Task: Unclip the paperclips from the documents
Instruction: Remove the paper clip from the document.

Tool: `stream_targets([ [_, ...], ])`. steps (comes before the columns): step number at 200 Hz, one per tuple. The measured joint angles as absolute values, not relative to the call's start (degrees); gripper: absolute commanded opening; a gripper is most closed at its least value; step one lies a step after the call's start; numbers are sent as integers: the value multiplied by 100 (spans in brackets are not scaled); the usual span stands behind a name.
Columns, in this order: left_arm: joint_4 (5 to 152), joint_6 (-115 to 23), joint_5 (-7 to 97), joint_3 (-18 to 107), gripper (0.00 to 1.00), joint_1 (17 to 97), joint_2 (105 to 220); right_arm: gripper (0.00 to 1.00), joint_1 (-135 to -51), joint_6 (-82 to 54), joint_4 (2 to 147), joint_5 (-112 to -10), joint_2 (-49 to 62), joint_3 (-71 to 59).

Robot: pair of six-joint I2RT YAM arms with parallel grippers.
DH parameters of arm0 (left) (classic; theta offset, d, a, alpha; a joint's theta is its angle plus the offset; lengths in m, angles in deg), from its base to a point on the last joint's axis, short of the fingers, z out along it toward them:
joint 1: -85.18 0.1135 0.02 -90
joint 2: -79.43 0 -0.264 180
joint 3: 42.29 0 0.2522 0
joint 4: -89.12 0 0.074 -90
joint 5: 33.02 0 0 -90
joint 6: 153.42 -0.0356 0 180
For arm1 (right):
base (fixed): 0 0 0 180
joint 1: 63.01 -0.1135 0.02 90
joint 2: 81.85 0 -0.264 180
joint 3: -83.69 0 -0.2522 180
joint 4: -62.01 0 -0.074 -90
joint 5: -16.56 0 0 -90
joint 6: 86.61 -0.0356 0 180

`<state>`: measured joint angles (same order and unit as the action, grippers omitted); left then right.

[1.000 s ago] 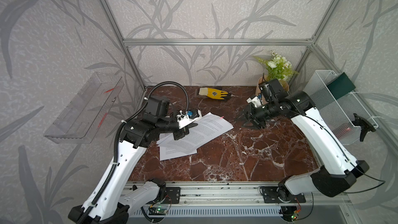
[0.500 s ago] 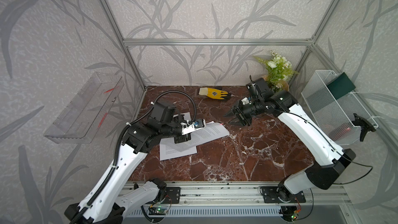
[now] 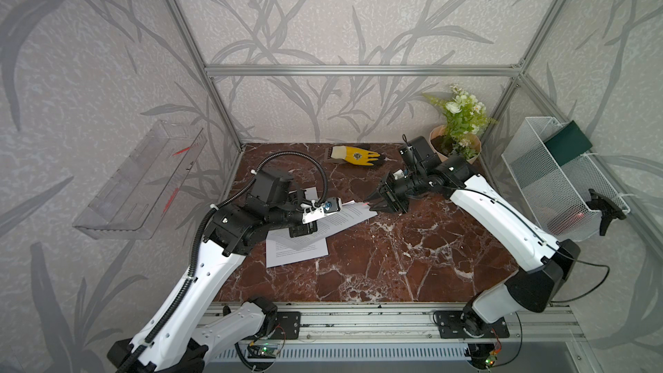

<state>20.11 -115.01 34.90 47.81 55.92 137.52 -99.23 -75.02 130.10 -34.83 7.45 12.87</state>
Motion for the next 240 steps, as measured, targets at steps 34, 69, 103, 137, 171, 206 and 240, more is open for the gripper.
stream_targets([
  [34,2038,-11503,3492,4763,0,5581,13706,17,-9939,-7620,12802,-3533,745,1239],
  [69,2053,-11503,3514,4704,0,5559,13640,11,-9947,-7672,12706,-3566,747,1239],
  [103,2053,-11505,3570,4704,0,5555,13594,7,-9963,-7701,12658,-3570,747,1239],
  [137,2049,-11527,3597,4656,0,5555,13546,4,-9982,-7718,12653,-3575,749,1239],
  [171,2049,-11641,3693,4584,0,5544,13487,1,-9982,-7718,12658,-3588,749,1239],
  [206,2057,-11783,3833,4503,0,5520,13393,0,-9996,-7720,12656,-3575,747,1213],
  [240,2005,-11838,4091,4427,0,5518,13321,0,-9932,-7725,12695,-3579,717,1141],
])
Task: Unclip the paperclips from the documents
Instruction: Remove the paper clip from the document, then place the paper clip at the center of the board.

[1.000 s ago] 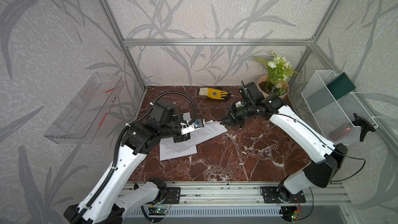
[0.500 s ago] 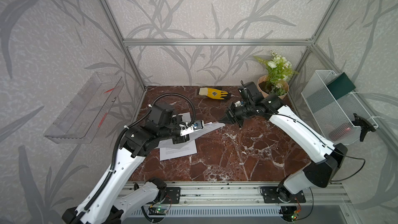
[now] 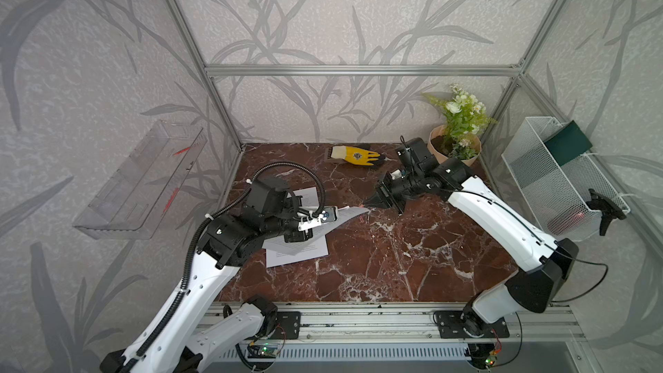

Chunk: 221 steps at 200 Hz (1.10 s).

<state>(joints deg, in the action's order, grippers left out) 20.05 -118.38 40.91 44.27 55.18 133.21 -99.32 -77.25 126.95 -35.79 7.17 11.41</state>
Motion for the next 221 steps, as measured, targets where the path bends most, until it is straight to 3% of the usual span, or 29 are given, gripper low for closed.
stream_targets([
  [74,2112,-11787,4521,4210,0,5522,13142,0,-9714,-7600,12765,-3612,513,970],
  [113,2361,-11433,4744,4210,0,5522,13122,0,-9692,-6542,13047,-4014,682,913],
  [163,2879,-10631,5205,4274,0,5522,13151,0,-9690,-4923,12848,-4906,1490,437],
  [221,3047,-10279,5642,4613,0,5525,13214,0,-9904,-4363,11812,-5144,2865,201],
])
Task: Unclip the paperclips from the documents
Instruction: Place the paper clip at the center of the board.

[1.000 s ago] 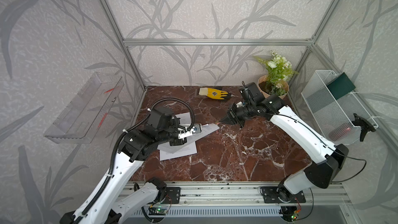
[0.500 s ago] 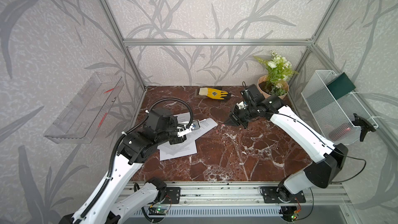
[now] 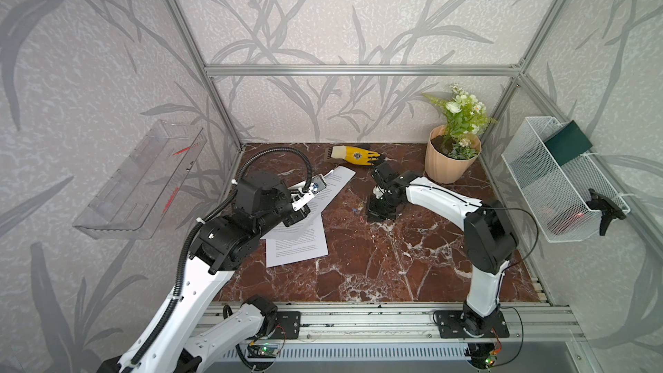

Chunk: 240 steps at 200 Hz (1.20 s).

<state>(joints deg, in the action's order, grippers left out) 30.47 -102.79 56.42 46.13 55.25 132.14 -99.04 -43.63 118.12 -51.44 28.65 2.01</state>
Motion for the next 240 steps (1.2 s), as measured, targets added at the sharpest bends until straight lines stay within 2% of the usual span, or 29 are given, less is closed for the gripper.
stream_targets([
  [54,3111,-10089,5787,4648,0,5522,13247,0,-10144,-4365,11156,-5144,3932,474],
  [82,3109,-10078,5806,4652,0,5525,13247,0,-10190,-4396,10949,-5050,4076,553],
  [90,3104,-10078,5815,4663,0,5522,13247,9,-10203,-4418,10901,-5048,4083,555],
  [108,3089,-10082,5822,4731,0,5522,13255,37,-10210,-4462,10874,-5100,4096,555],
  [121,3087,-10091,5811,4768,0,5522,13253,50,-10208,-4438,10868,-5096,4100,583],
  [132,3078,-10109,5778,4787,0,5522,13253,55,-10210,-4429,10890,-5157,4089,647],
  [181,2975,-9986,5610,4886,0,5522,13328,57,-10159,-4363,11176,-5465,3584,439],
  [208,2999,-9656,5376,5043,0,5522,13553,57,-9910,-4295,11403,-5662,2478,-31],
  [240,3246,-9062,4936,5034,0,5378,13843,57,-9228,-4062,11530,-5880,918,-641],
])
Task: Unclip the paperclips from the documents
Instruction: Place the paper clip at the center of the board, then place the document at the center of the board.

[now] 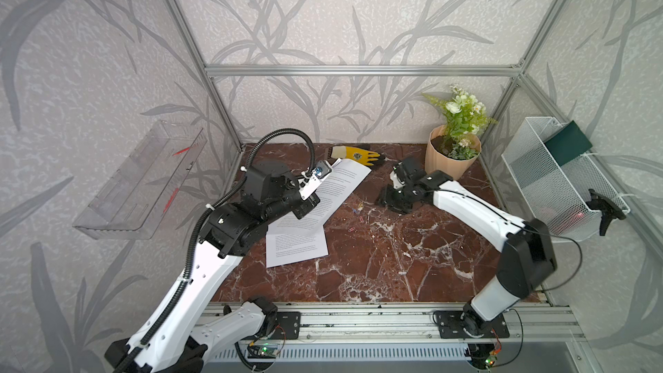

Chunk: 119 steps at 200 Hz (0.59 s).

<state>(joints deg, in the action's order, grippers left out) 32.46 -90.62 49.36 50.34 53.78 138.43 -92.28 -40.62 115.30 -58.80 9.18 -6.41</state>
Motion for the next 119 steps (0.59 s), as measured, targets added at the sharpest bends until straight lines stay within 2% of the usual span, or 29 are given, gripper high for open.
stream_targets([
  [41,4114,-8157,4521,4717,0,4685,14191,58,-8197,-3819,11816,-6138,-794,-1648],
  [72,4986,-7433,4303,4597,0,4025,14890,59,-7670,-3721,12208,-6497,-1926,-1950],
  [119,6654,-6120,3942,4523,0,3455,16484,59,-7469,-3666,12721,-7157,-2590,-1795],
])
